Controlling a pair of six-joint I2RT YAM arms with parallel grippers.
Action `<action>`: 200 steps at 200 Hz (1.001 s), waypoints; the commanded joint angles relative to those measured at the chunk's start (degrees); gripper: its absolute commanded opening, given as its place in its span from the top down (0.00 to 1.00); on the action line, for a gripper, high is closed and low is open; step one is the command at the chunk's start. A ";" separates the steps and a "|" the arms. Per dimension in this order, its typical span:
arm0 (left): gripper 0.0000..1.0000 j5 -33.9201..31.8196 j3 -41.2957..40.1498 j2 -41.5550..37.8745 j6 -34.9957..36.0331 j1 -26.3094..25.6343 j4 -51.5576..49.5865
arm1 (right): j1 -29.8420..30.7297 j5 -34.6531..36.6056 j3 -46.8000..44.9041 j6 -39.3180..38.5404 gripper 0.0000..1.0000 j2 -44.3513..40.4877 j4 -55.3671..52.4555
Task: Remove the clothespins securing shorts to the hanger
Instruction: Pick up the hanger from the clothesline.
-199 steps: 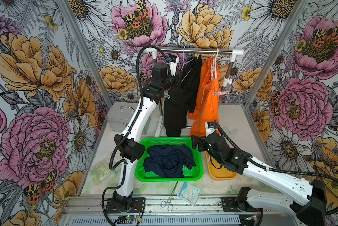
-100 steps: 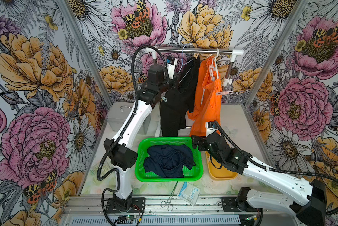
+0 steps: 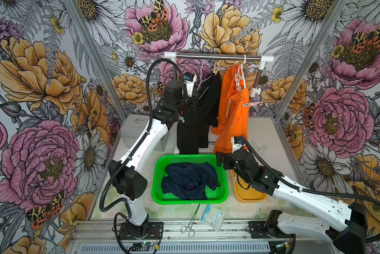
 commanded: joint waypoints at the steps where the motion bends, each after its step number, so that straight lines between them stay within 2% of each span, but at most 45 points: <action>1: 1.00 -2.16 -3.81 -5.69 1.40 0.38 8.70 | -0.57 1.22 0.02 -1.01 0.00 -1.49 0.27; 35: 1.00 -1.22 -12.48 -12.27 1.23 0.41 12.68 | -0.84 2.74 -0.16 -1.44 0.00 -2.06 0.28; 106: 1.00 2.65 -23.06 -25.46 2.86 0.18 9.32 | -2.28 3.15 -0.25 -3.60 0.00 -4.62 0.27; 200: 1.00 9.33 -21.48 -39.84 4.81 0.59 0.57 | -2.94 3.60 1.36 -6.37 0.00 -6.35 0.27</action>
